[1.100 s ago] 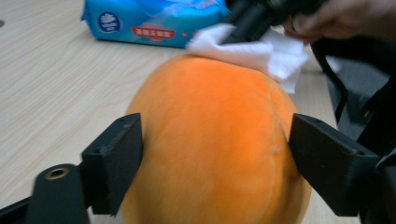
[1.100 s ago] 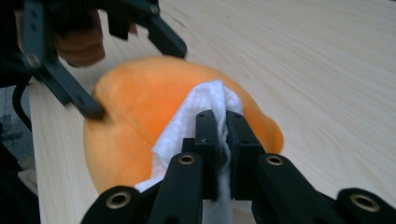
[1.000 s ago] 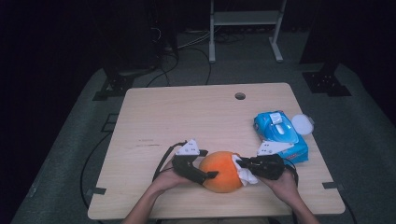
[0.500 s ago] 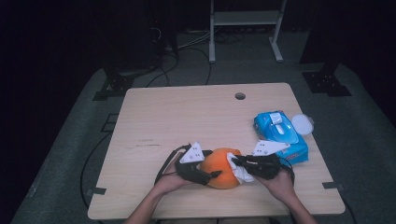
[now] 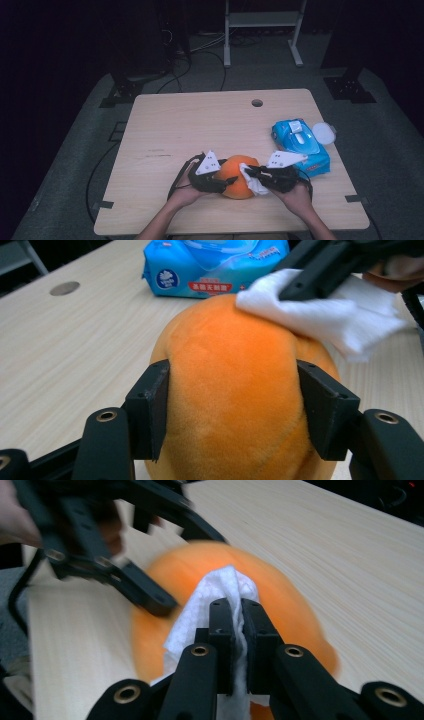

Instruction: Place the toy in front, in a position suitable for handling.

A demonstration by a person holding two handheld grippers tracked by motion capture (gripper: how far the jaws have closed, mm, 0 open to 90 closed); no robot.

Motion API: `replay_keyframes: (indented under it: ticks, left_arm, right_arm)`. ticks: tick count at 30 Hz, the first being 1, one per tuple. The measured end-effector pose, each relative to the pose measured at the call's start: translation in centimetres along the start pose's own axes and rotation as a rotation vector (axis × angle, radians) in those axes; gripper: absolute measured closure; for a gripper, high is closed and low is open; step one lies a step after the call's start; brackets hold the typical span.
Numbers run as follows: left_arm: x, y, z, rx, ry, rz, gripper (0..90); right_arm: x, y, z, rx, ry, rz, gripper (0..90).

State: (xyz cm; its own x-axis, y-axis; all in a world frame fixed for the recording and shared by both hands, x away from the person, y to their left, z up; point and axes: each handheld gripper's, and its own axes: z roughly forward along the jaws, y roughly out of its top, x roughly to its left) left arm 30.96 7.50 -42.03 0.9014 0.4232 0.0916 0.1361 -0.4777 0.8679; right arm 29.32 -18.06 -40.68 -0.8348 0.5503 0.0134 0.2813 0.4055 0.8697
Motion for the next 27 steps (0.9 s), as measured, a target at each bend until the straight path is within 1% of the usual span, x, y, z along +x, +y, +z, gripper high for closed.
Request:
replay_keyframes:
  ticks: [1, 2, 4, 5, 6, 7, 8, 9, 10, 11, 12, 13, 14, 15, 16, 17, 18, 19, 20, 21, 22, 23, 25, 26, 27]
  left_arm:
    - [0.0, 0.0, 0.0, 0.000, 0.000, 0.000, 36.8]
    - [0.0, 0.0, -0.1, -0.004, 0.005, -0.002, 36.7]
    - [-0.1, 0.0, 0.0, -0.003, -0.002, -0.004, 35.8]
    - [-0.1, 0.0, 0.0, -0.003, -0.002, -0.004, 34.9]
    - [-0.4, 0.2, 0.2, -0.005, -0.004, 0.009, 32.3]
    - [-0.4, 0.2, 0.2, -0.005, -0.004, 0.009, 27.6]
    - [-0.1, 0.2, 0.0, -0.024, -0.012, -0.016, 22.7]
    - [-0.1, 0.2, 0.0, -0.024, -0.012, -0.016, 20.0]
    - [0.4, 0.0, -0.2, -0.047, -0.020, -0.058, 20.0]
    - [1.2, -0.3, -0.2, -0.039, -0.035, -0.126, 13.3]
    - [1.6, -0.6, -0.1, -0.017, -0.053, -0.166, 10.4]
    - [2.0, -1.0, 0.2, 0.005, -0.081, -0.208, 9.7]
    - [2.0, -1.0, 0.2, 0.005, -0.081, -0.208, 9.8]
    - [2.2, -1.4, 0.4, 0.022, -0.095, -0.251, 11.2]
    - [2.2, -1.6, 0.6, 0.023, -0.100, -0.272, 16.1]
    - [2.1, -1.6, 0.6, 0.022, -0.093, -0.255, 16.1]
    - [1.5, -1.0, 0.4, 0.022, -0.053, -0.182, 25.2]
    - [1.5, -1.0, 0.4, 0.022, -0.053, -0.182, 27.5]
    - [1.0, -0.5, 0.4, 0.024, -0.033, -0.132, 27.5]
    - [0.3, 0.1, 0.3, 0.029, -0.014, -0.056, 31.0]
    - [0.3, 0.1, 0.3, 0.029, -0.014, -0.056, 31.8]
    - [-0.4, 0.5, 0.0, 0.027, -0.010, 0.019, 32.2]
    - [-0.7, 0.7, -0.3, 0.026, -0.020, 0.066, 32.3]
    - [-0.8, 0.7, -0.3, 0.026, -0.029, 0.075, 31.9]
    - [-0.8, 0.7, -0.3, 0.026, -0.029, 0.075, 30.5]
  right_arm:
    - [0.0, 0.0, 0.0, 0.000, 0.000, 0.000, 83.6]
    - [-0.9, -0.6, -0.2, 0.021, -0.047, 0.015, 83.6]
    - [-1.7, -1.2, -0.3, 0.027, -0.042, 0.062, 83.4]
    - [-1.8, -1.3, -0.4, 0.025, -0.040, 0.069, 83.4]
    - [-1.7, -1.3, -0.3, 0.025, -0.040, 0.068, 83.4]
    - [-1.7, -1.3, -0.3, 0.025, -0.040, 0.068, 83.4]
    - [-1.4, -1.2, -0.1, 0.033, -0.052, 0.041, 83.5]
    - [-1.4, -1.2, -0.1, 0.033, -0.052, 0.041, 83.5]
    - [-1.3, -1.2, -0.1, 0.032, -0.048, 0.044, 83.5]
    - [-1.2, -1.2, 0.1, 0.037, -0.036, 0.047, 83.5]
    - [-1.1, -1.3, 0.2, 0.037, -0.039, 0.044, 83.5]
    - [-1.2, -1.3, 0.2, 0.035, -0.041, 0.045, 83.5]
    - [-1.3, -1.4, 0.2, 0.034, -0.038, 0.051, 83.4]
    - [-1.4, -1.5, 0.1, 0.035, -0.032, 0.062, 83.5]
    - [-1.4, -1.5, 0.2, 0.038, -0.032, 0.064, 83.5]
    - [-1.4, -1.5, 0.2, 0.038, -0.032, 0.064, 83.5]
    - [-0.7, -1.1, 0.2, 0.032, -0.059, 0.042, 83.4]
    - [-0.7, -1.1, 0.2, 0.032, -0.059, 0.042, 83.4]
    - [-0.3, -0.8, 0.2, 0.023, -0.055, 0.034, 83.4]
    - [0.9, 0.1, 0.4, 0.000, -0.040, -0.003, 83.4]
    - [0.9, 0.1, 0.4, 0.000, -0.040, -0.003, 83.4]
    - [1.5, 0.9, 0.2, -0.020, -0.044, -0.037, 83.3]
    - [1.0, 0.9, -0.2, -0.037, -0.039, -0.020, 83.3]
    - [0.6, 0.6, -0.5, -0.039, -0.043, -0.007, 83.3]
    - [0.6, 0.6, -0.5, -0.039, -0.043, -0.007, 83.3]
